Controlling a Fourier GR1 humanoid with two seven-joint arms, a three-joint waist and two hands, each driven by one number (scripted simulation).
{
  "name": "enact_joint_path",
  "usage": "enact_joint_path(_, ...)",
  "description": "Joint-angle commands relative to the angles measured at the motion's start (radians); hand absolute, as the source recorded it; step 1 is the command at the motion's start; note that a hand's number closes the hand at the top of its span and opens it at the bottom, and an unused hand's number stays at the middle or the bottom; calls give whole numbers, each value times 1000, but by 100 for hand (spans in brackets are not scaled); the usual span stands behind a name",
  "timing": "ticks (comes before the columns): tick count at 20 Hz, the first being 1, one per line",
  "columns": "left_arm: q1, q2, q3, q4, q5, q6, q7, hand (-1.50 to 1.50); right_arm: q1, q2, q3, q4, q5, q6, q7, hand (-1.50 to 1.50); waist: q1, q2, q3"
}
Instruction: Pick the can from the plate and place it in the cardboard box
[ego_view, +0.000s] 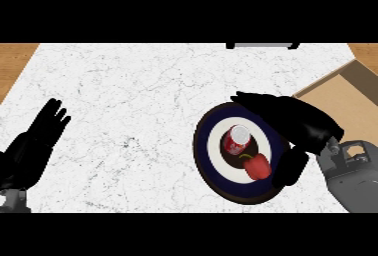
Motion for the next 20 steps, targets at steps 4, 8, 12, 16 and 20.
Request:
enact_joint_path(4,43,18,68,-74,6,-52,58,0,18,86,-21,66,83,97,19,-150,1,0,1)
enact_joint_path(8,8,-42,69,-65,-48,-22,65,0,15,136,-87,47,106,167,45,-150,-2,0,1)
enact_joint_path(12,-95,-47,91,27,-48,-53,93,0,-1,186,-88,120,175,157,-55,-150,-4,2,1)
enact_joint_path(16,26,-76,88,-67,-72,-77,79,0,53,168,-118,151,268,132,-203,-150,1,1,1)
enact_joint_path(20,7,-97,101,-51,-109,-79,65,0,15,225,-125,146,315,151,-180,-150,0,1,1)
